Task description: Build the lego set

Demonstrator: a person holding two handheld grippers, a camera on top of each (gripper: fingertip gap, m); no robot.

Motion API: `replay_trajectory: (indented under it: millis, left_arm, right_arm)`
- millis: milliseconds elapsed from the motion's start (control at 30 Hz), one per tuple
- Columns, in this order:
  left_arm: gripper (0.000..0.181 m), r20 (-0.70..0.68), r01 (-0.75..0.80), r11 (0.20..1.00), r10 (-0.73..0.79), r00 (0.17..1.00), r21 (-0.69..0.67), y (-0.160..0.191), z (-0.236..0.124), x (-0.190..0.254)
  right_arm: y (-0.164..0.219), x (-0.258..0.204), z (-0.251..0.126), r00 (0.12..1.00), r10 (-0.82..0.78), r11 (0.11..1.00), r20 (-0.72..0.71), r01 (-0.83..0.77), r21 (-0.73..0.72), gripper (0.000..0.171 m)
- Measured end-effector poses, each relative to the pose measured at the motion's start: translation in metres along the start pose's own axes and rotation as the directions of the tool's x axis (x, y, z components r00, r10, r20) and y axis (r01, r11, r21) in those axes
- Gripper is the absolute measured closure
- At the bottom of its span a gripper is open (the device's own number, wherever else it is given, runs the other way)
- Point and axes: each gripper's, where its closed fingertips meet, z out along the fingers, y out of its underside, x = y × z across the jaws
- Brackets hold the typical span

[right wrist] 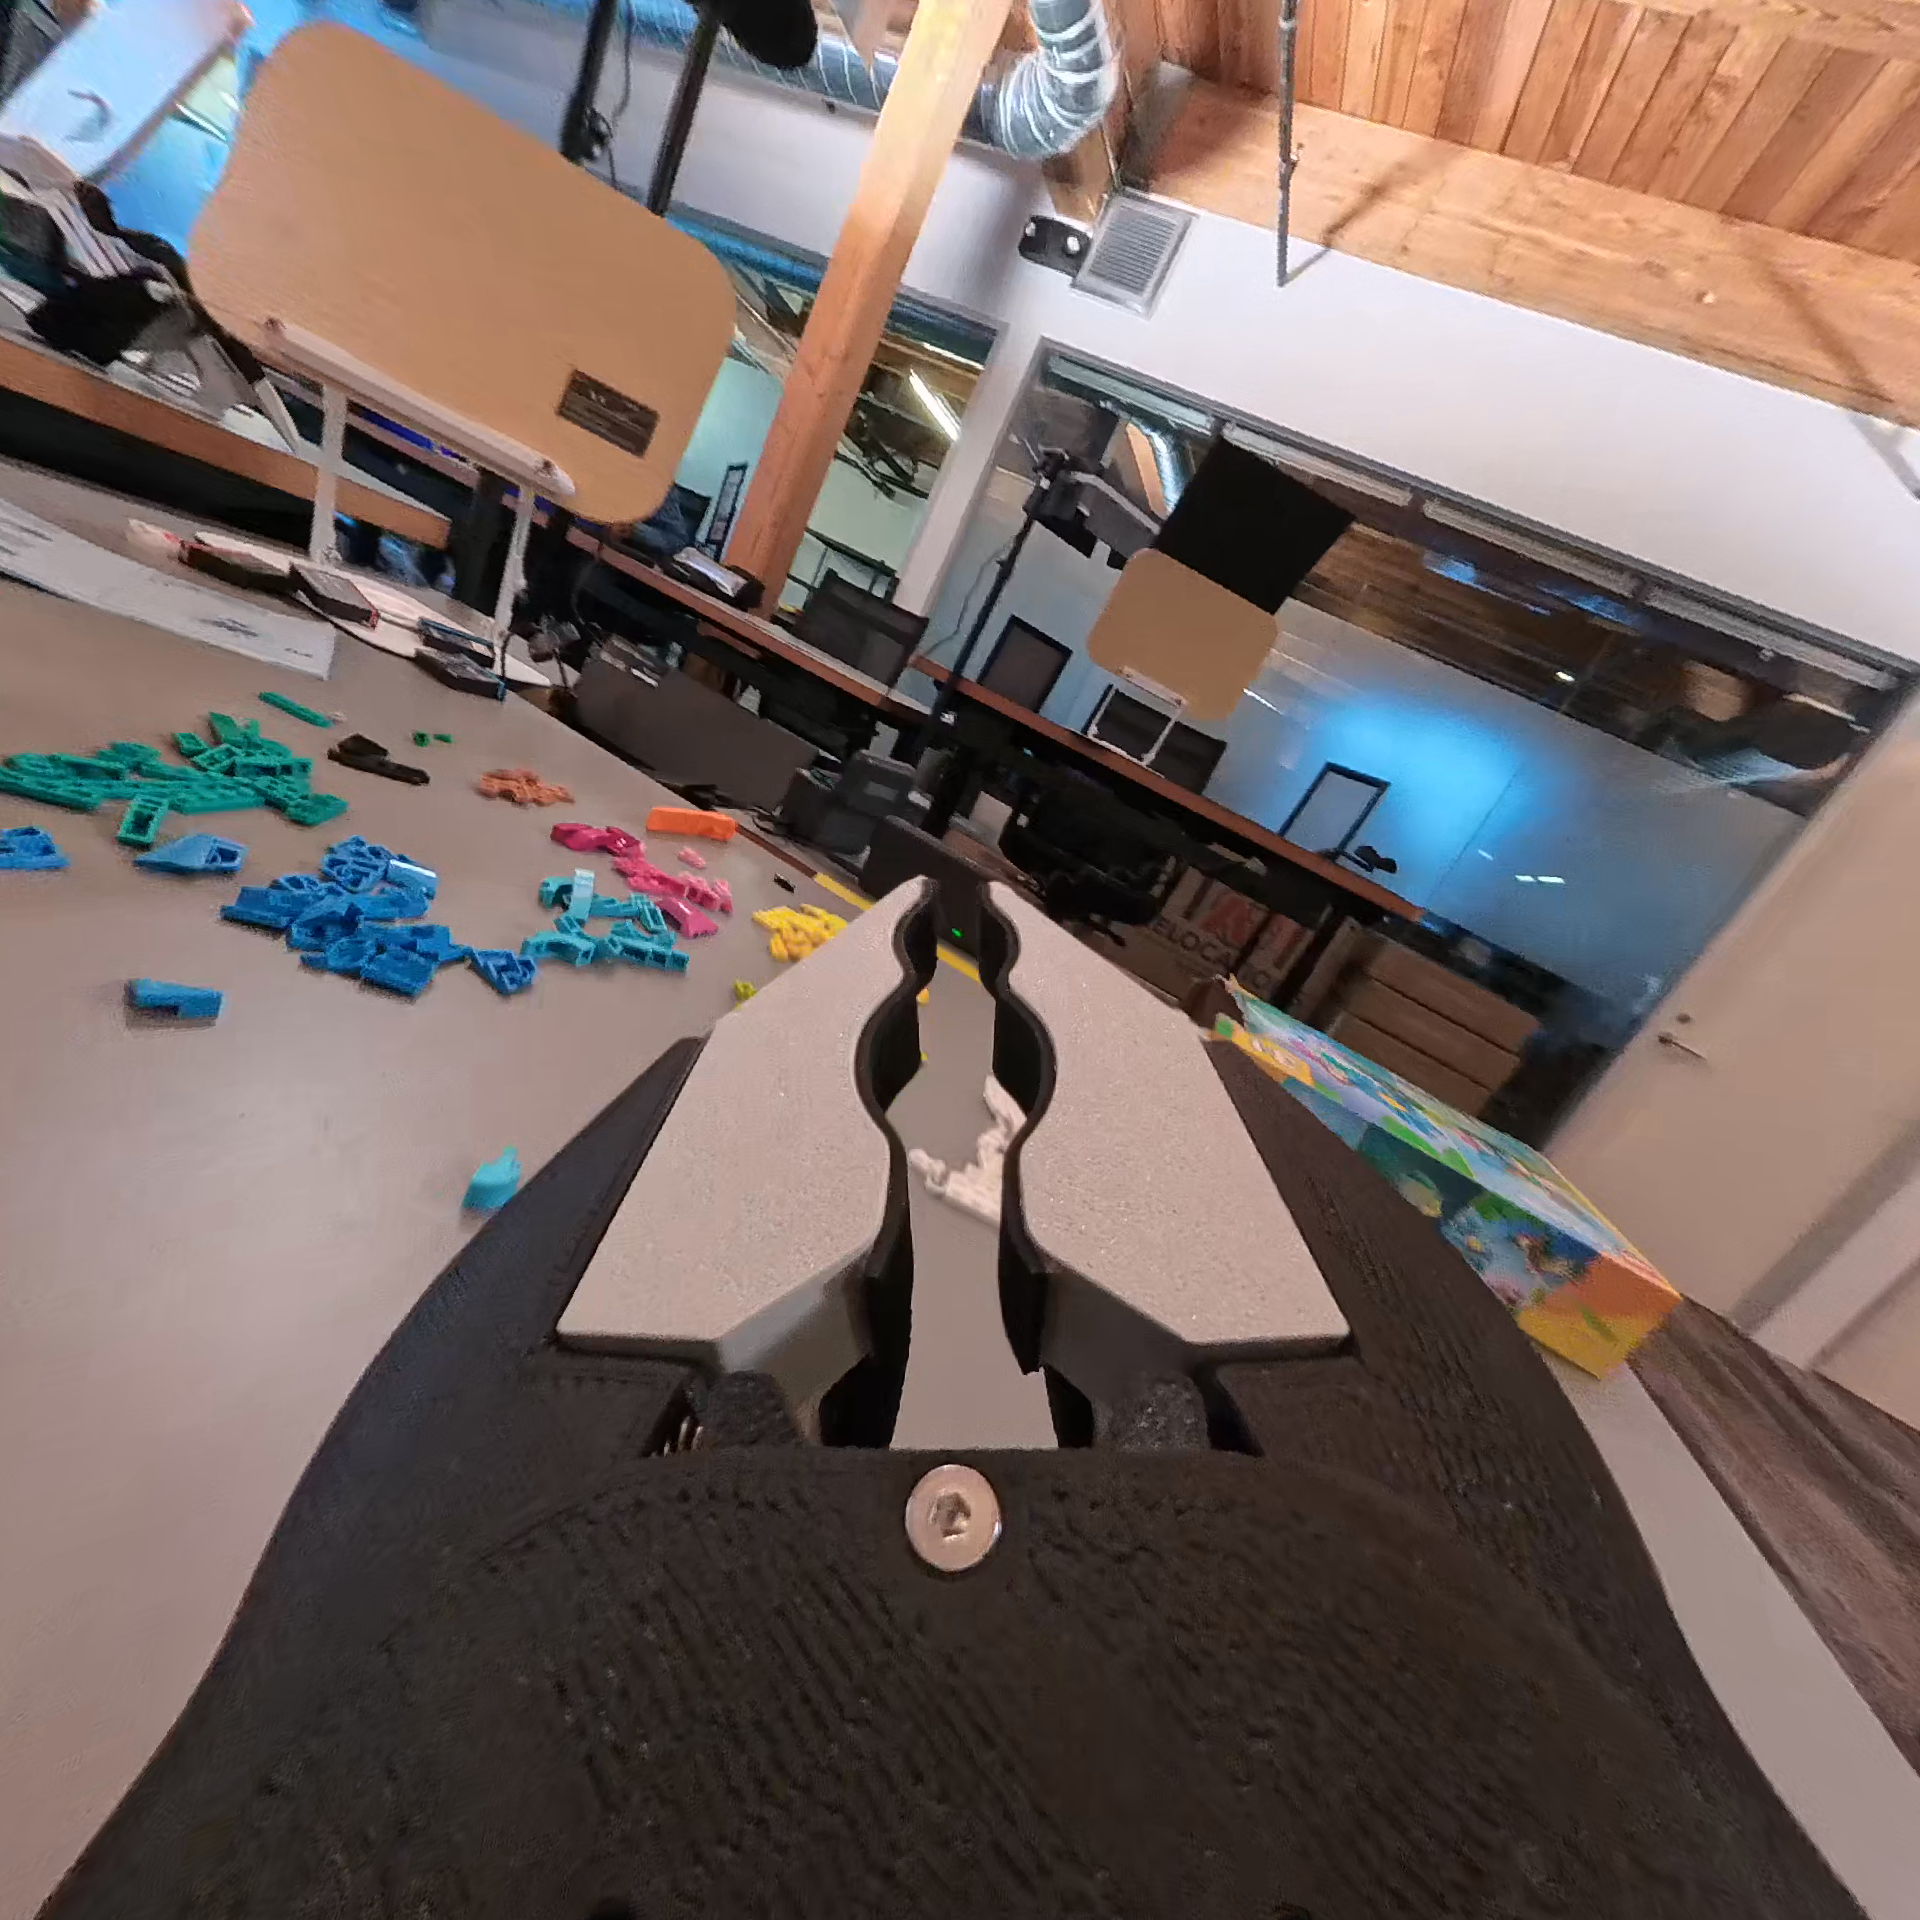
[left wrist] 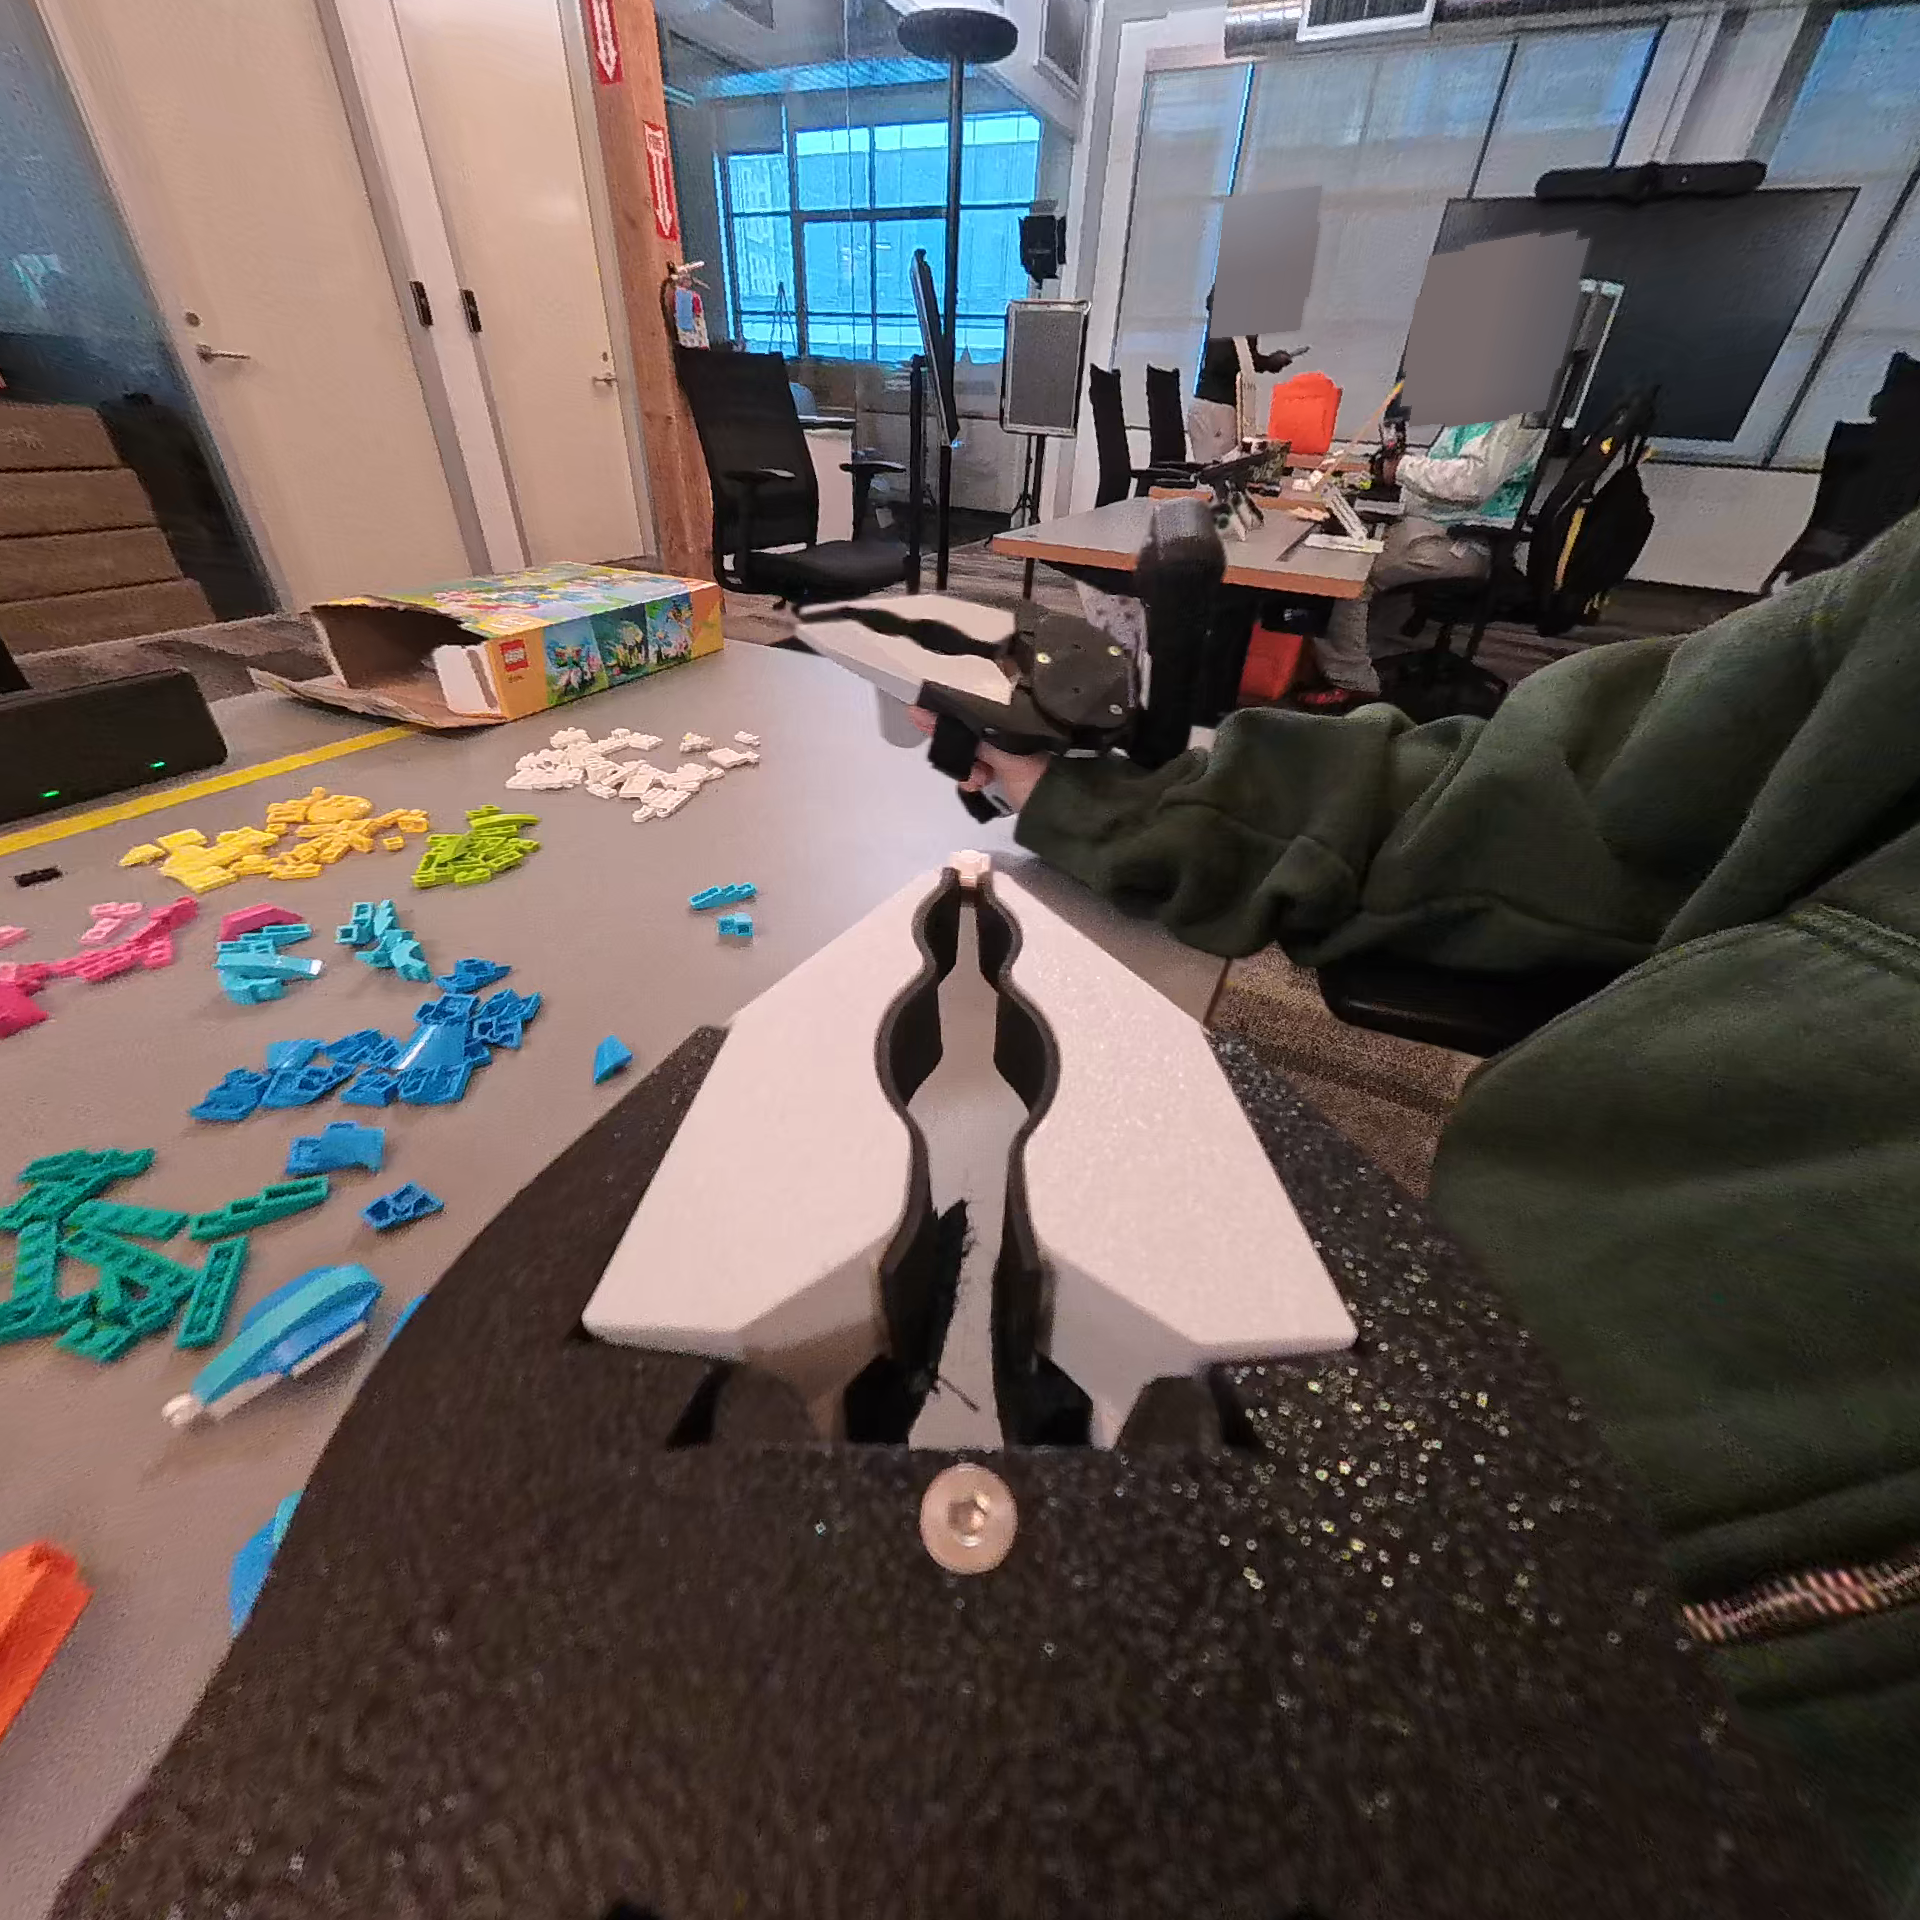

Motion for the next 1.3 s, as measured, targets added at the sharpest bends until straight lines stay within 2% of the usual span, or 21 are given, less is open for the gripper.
replay_trajectory:
  millis: [200,367,467,600,700,767,900,967,1133,1200,1300]
  left_arm:
    - [0.18,0.014,0.029,0.998,-0.03,0.999,0.05,-0.006,-0.03,0.012]
    - [0.18,0.008,0.009,0.999,-0.009,1.0,0.033,0.009,-0.041,0.042]
    - [0.18,0.001,-0.003,1.0,0.002,1.0,0.027,0.017,-0.049,0.062]
    - [0.181,0.005,-0.023,0.998,0.023,1.0,0.059,0.017,-0.06,0.076]
    - [0.181,-0.001,-0.011,0.994,0.011,1.0,0.112,0.012,-0.061,0.079]
    - [0.18,-0.006,-0.01,0.989,0.011,1.0,0.144,0.007,-0.056,0.081]
    - [0.181,-0.003,-0.033,0.977,0.035,0.999,0.21,-0.01,-0.033,0.081]
    - [0.181,-0.013,-0.063,0.97,0.068,0.998,0.237,-0.022,-0.013,0.082]
    - [0.18,-0.082,-0.148,0.957,0.173,0.982,0.25,-0.046,0.066,0.084]
    - [0.181,-0.09,-0.175,0.949,0.205,0.975,0.263,-0.05,0.102,0.08]
    - [0.181,-0.093,-0.226,0.933,0.26,0.961,0.28,-0.044,0.156,0.073]
  right_arm:
    - [-0.016,0.008,-0.052,0.993,0.003,1.0,-0.115,-0.007,-0.03,0.163]
    - [-0.035,0.023,-0.13,0.959,0.024,1.0,-0.284,-0.028,-0.01,0.159]
    - [-0.04,0.052,-0.187,0.893,0.048,0.998,-0.448,-0.064,-0.02,0.155]
    - [-0.045,0.087,-0.282,0.759,0.056,0.993,-0.649,-0.108,-0.04,0.149]
    - [-0.033,0.092,-0.352,0.669,0.052,0.981,-0.742,-0.173,-0.088,0.146]
    - [-0.018,0.083,-0.389,0.642,0.032,0.964,-0.766,-0.221,-0.145,0.145]
    - [0.026,0.059,-0.436,0.64,0.022,0.9,-0.768,-0.348,-0.264,0.143]
    - [0.063,0.045,-0.445,0.679,0.022,0.839,-0.734,-0.411,-0.355,0.141]
    - [0.187,0.019,-0.456,0.809,-0.002,0.614,-0.588,-0.463,-0.639,0.129]
    - [0.239,0.01,-0.459,0.812,0.017,0.542,-0.583,-0.497,-0.677,0.123]
    - [0.314,-0.011,-0.455,0.777,0.091,0.5,-0.623,-0.577,-0.646,0.121]
